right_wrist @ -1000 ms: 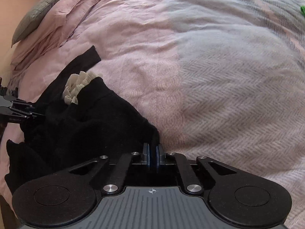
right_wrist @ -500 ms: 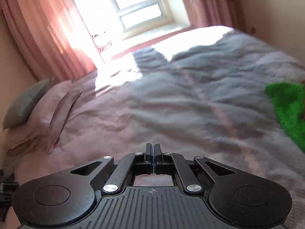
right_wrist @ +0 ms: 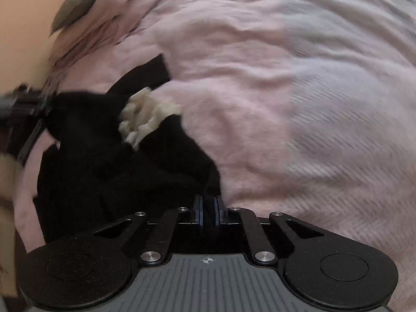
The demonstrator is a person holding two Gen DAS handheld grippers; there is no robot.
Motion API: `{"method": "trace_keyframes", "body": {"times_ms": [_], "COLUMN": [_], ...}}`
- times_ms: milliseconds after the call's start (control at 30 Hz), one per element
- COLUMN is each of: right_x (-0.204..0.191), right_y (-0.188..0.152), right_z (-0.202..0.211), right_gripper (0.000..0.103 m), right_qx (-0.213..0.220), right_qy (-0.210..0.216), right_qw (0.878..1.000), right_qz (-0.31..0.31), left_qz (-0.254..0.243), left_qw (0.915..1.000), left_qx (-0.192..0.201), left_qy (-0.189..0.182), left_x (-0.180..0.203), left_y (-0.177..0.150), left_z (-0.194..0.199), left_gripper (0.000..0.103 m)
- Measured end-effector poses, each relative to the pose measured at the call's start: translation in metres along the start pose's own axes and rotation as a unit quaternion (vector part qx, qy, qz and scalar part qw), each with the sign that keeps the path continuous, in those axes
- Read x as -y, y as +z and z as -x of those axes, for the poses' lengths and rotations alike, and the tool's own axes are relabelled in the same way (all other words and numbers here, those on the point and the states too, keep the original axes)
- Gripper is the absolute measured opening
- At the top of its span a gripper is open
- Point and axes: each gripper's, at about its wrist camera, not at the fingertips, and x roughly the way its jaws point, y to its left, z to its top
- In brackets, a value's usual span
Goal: Fold large clothes
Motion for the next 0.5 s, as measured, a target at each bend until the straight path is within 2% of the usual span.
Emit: {"method": "trace_keyframes", "body": {"times_ms": [33,133,267,333,400,500], "right_x": [-0.01,-0.013,-0.005,0.002,0.009,0.034], "right_y": [0.0,0.004,0.028,0.056,0.091,0.148], "right_z": [0.005,0.04,0.09,0.11,0.12,0.125], "right_gripper": [0.003,0.003,0.002,0.002,0.003,0.004], "right_qx": [0.007,0.067,0.152,0.19,0.235,0.294], "right_qy": [-0.02,-0.07,-0.14,-0.159,-0.192,-0.225], "right_qw": [1.0,0.995,0.978,0.969,0.952,0.929], "right_qz": [0.023,-0.004,-0.009,0.006,0.027,-0.021], "left_qz": [-0.003,-0.012,-0.003,-0.014,-0.029,-0.015], "left_qw": [1.0,0.9996,0.9972,0.995,0.9913,0.9866], "left_qx": [0.003,0.025,0.075,0.099,0.128,0.162], "left_qy": [0.002,0.007,-0.004,-0.002,0.005,0.013], "left_x": [0.002,0.007,0.012,0.012,0.008,-0.004], "left_y": [0.001,0.01,0.043,0.069,0.1,0.15], "left_z": [0.001,0.009,0.029,0.034,0.034,0.024], "left_gripper": [0.008,0.008,0.007,0.007,0.007,0.01]}}
